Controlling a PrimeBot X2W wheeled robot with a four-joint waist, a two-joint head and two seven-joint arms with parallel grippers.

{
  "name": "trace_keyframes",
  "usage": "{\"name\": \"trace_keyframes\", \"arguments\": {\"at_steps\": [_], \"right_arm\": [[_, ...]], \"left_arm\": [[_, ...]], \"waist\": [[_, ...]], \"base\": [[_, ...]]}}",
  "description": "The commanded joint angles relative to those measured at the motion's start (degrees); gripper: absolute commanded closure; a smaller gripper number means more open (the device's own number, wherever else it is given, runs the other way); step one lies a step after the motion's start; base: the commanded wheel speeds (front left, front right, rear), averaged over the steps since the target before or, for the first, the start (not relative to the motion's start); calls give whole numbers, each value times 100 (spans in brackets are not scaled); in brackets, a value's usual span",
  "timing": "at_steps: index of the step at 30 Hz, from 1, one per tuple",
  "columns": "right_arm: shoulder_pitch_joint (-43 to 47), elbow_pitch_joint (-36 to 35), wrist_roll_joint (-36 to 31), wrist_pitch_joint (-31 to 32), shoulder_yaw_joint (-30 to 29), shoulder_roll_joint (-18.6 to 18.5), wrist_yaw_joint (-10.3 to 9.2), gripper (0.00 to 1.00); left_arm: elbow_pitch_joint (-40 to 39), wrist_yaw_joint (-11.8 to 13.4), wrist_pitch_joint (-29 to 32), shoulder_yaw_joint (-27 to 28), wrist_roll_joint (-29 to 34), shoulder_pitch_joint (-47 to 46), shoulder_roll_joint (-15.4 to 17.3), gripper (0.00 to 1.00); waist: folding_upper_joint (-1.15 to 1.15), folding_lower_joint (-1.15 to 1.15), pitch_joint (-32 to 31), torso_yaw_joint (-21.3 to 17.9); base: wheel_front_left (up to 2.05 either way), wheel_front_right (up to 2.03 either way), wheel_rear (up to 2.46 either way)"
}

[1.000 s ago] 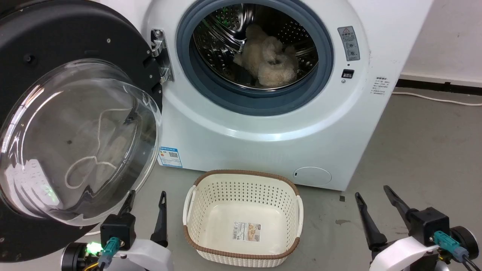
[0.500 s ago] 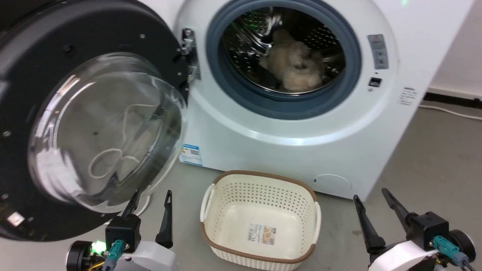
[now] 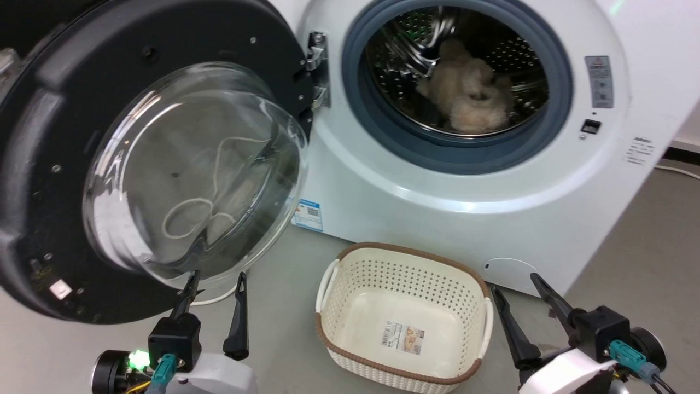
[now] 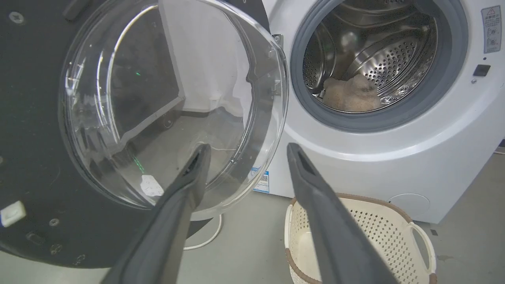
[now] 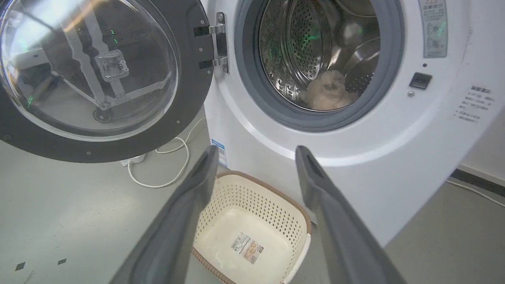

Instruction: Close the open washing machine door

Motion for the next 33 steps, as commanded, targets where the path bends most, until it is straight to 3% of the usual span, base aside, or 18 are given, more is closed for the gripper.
{"name": "trace_keyframes", "arguments": {"at_steps": [1,33], "right_arm": [[-112,53,62,-82,59,-53,1,0],[-268,355,520,-513,685,-384,2,0]], "left_arm": [[-46,38,-65,-12,4,73,33,0],[-225,423,-496,-286,2,277,159,0]], "waist": [[0,0,13,50],[0,0,1,903]], "base": [[-20,-20,-20],[-5,-5,-5]]}}
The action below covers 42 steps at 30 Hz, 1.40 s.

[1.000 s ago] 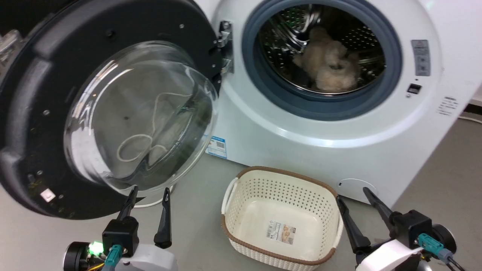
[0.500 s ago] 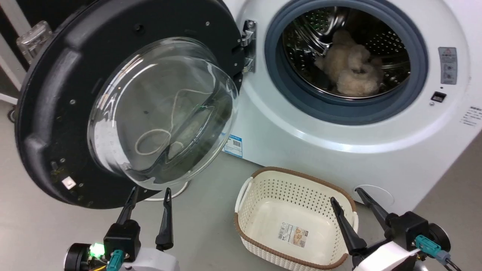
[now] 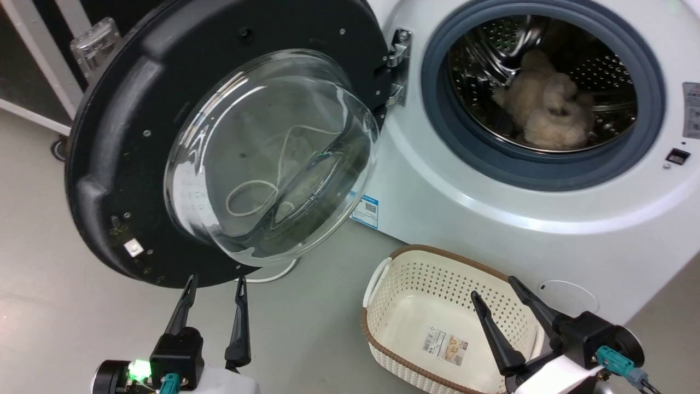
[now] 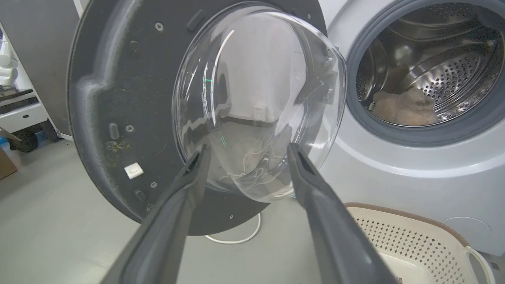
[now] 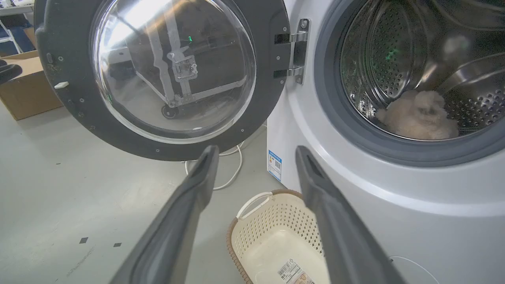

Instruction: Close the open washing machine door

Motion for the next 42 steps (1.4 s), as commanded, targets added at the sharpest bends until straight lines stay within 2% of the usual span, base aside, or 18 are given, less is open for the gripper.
{"name": "trace_keyframes", "arguments": {"at_steps": [1,17,18,19,20,25,31,37,42], "right_arm": [[-93,45,65,-75,48,-60,2,0],[-101,202,214,-267,311,-165,3,0],[-97,209,222,-278,321,-170,3,0],[-90,215,231,-290,329,-175,3,0],[-82,222,241,-302,334,-181,3,0],[-14,247,276,-362,337,-210,4,0],[108,236,288,-434,246,-235,4,0],[251,159,270,-506,128,-251,4,0],[252,84,266,-566,138,-334,4,0]], "left_arm": [[-39,47,-80,-35,0,73,36,0],[-77,203,-272,-114,-51,154,88,0],[-51,183,-284,-124,-91,170,85,9],[-25,155,-296,-136,-135,178,79,80],[-17,129,-308,-146,-172,174,73,100],[-171,103,-368,-67,-348,79,27,100],[-844,-44,-440,457,-727,-224,39,100],[-813,-401,-479,1215,-1508,-1003,397,100],[-280,-546,123,2004,-2628,-1924,869,100]], "waist": [[0,0,2,55],[0,0,-12,432],[0,0,-15,453],[0,0,-18,474],[0,0,-19,498],[0,0,-18,623],[0,0,48,783],[0,0,190,919],[0,0,429,806]], "base": [[0,0,0],[0,0,0],[0,0,0],[0,0,0],[0,0,0],[0,0,0],[0,0,0],[0,0,0],[0,0,0]]}}
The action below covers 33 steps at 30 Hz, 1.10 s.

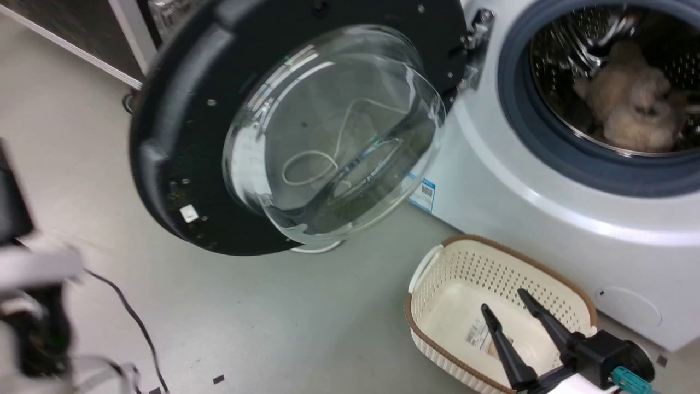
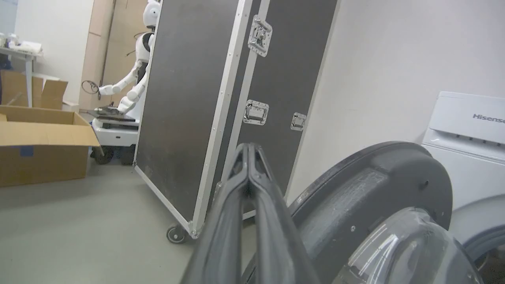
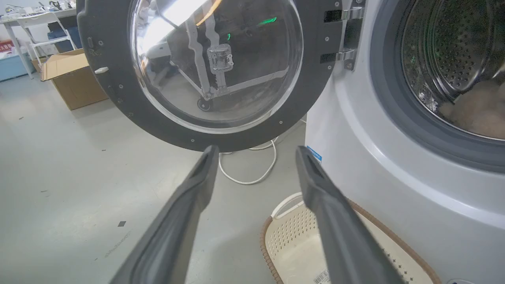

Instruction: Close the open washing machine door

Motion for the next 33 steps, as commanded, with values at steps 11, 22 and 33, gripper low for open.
{"name": "trace_keyframes", "arguments": {"at_steps": [11,22,33], "right_arm": [[-140,-9,158,-111,163,-415,5,0],[-206,-6,235,-111,227,-622,5,0],[-82,162,250,-111,106,-435,5,0]], "left_arm": [[2690,3,2716,993,-3044,-1984,545,100],[3447,-1,4324,1159,-4189,-2178,548,100],[2827,-277,5451,1052,-4759,-1324,293,100]], "waist": [[0,0,444,-407],[0,0,603,-593],[0,0,132,-584]], "base": [[0,0,0],[0,0,0],[0,0,0]]}}
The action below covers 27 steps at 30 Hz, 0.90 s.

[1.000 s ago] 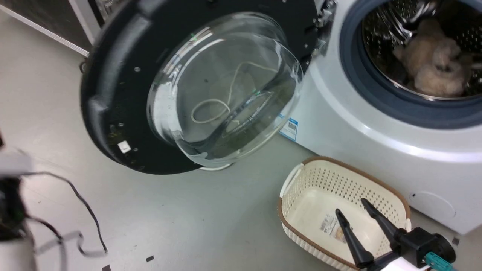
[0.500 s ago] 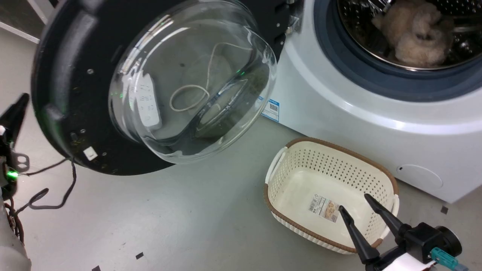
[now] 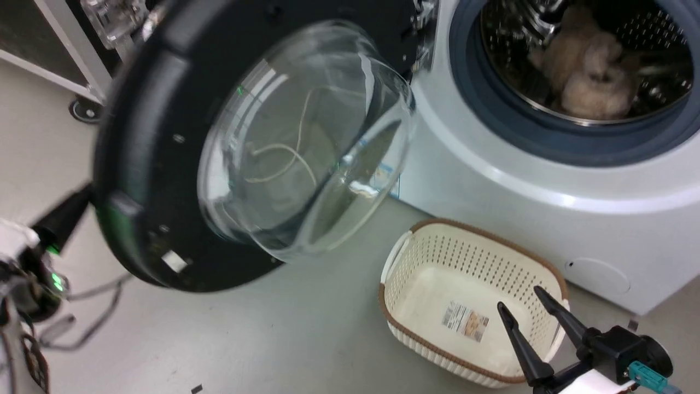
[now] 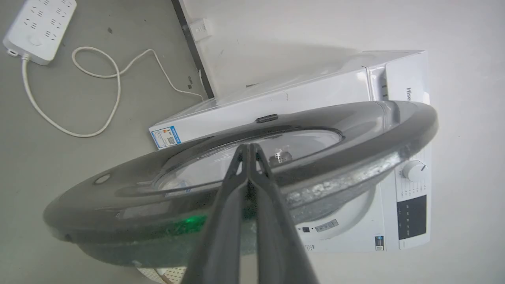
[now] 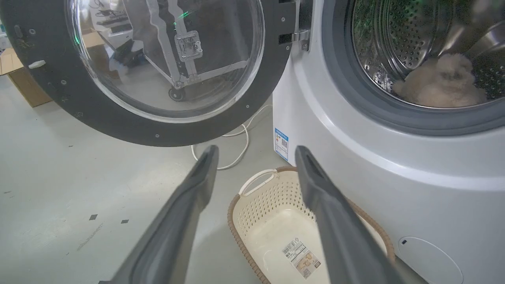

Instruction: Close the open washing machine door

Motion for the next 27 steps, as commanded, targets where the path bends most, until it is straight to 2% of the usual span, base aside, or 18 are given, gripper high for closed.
{"name": "trace_keyframes", "arguments": {"at_steps": [1,9,12,13,14,17,19,20,21,22,25,26,27], "right_arm": [[60,32,30,-25,-30,65,5,0],[152,124,-50,-25,-189,285,5,0],[203,185,-111,-25,-297,373,5,0],[239,219,-158,-25,-336,424,5,0],[253,223,-171,-25,-355,435,5,0],[276,227,-195,-25,-383,439,5,0],[280,224,-203,-25,-421,419,5,0],[280,224,-203,-25,-421,419,5,0],[264,215,-200,-25,-445,401,5,0],[264,215,-200,-25,-445,401,5,0],[200,209,-188,-25,-444,367,5,0],[135,192,-179,-25,-436,349,5,0],[135,192,-179,-25,-436,349,5,0]], "left_arm": [[-151,-32,127,-57,-72,233,-134,100],[-1151,15,624,-317,-203,1194,-600,100],[-1632,-29,795,-551,-199,1785,-923,100],[-1964,-4,825,-774,-230,2182,-1182,100],[-2067,5,814,-878,-238,2308,-1249,100],[-2239,38,747,-1113,-283,2525,-1344,100],[-2365,65,598,-1449,-550,2721,-1404,100],[-2365,65,598,-1449,-550,2721,-1404,100],[-2429,77,451,-1725,-858,2799,-1415,100],[-2429,77,451,-1725,-858,2799,-1415,100],[-2528,62,-18,-2273,-1277,2880,-1418,100],[-2566,19,-334,-2629,-1476,2867,-1419,100],[-2566,19,-334,-2629,-1476,2867,-1419,100]], "waist": [[0,0,-151,6],[0,0,-505,-73],[0,0,-607,-211],[0,0,-648,-368],[0,0,-647,-424],[0,0,-632,-541],[0,0,-574,-735],[0,0,-574,-735],[0,0,-515,-885],[0,0,-515,-885],[0,0,-399,-1148],[0,0,-300,-1358],[0,0,-300,-1358]], "base": [[0,0,0],[0,0,0],[0,0,0],[0,0,0],[0,0,0],[0,0,0],[0,0,0],[0,0,0],[0,0,0],[0,0,0],[0,0,0],[0,0,0],[0,0,0]]}}
